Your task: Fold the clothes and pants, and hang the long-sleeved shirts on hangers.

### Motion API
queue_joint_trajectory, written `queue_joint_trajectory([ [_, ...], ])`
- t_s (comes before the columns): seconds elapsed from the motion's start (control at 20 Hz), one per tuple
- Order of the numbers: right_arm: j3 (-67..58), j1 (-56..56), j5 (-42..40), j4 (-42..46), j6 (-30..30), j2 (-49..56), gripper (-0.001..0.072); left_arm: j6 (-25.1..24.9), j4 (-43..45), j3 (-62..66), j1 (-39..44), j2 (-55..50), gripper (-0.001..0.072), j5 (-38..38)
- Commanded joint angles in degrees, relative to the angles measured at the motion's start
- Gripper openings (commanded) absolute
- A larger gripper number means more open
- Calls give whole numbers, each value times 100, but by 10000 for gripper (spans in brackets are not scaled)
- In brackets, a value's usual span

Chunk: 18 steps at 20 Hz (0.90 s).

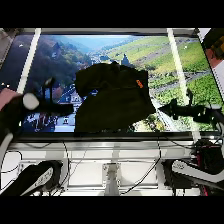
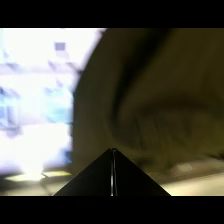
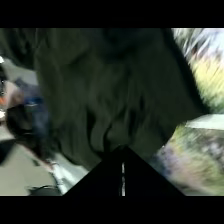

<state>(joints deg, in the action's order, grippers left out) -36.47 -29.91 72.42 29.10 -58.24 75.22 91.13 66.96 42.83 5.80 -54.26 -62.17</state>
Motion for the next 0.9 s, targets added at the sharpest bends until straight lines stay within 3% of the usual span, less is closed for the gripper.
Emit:
queue_joint_trajectory([
  [0.0, 1161, -111, -409, -544, 326, -472, 13, -2, -1626, -1718, -210, 1255, 9, 503],
  [0.15, 1235, -111, -1172, -520, 142, -470, 51, 44, -2684, -2846, -234, 2184, 9, 1093],
  [0.2, 1235, -109, -1327, -535, -68, -470, 177, 44, -3032, -3145, -234, 2444, 10, 1408],
  [0.25, 1231, -111, -1377, -527, -166, -468, 361, 44, -3366, -3418, -234, 2693, 9, 1749],
  [0.3, 1231, -109, -1377, -533, -170, -470, 481, 44, -3536, -3613, -234, 2885, 10, 2024],
  [0.35, 1231, -83, -1401, -538, -170, -470, 548, 48, -3585, -3759, -234, 3042, 11, 2238],
  [0.4, 1231, -20, -1488, -535, -170, -468, 583, 68, -3574, -3836, -234, 3132, 47, 2306],
  [0.5, 1231, 195, -1641, -538, -173, -470, 626, 326, -3554, -3860, -232, 3143, 430, 2306],
  [0.55, 1231, 328, -1698, -542, -173, -470, 655, 437, -3552, -3862, -232, 3110, 517, 2306],
  [0.6, 1231, 448, -1716, -555, -175, -470, 698, 452, -3552, -3862, -232, 3069, 539, 2297],
  [0.75, 1231, 796, -1827, -658, -175, -470, 699, 455, -3552, -3862, -232, 2774, 538, 2293],
  [0.85, 1211, 927, -1932, -743, -175, -470, 699, 822, -3554, -3862, -227, 2463, 540, 2081],
])
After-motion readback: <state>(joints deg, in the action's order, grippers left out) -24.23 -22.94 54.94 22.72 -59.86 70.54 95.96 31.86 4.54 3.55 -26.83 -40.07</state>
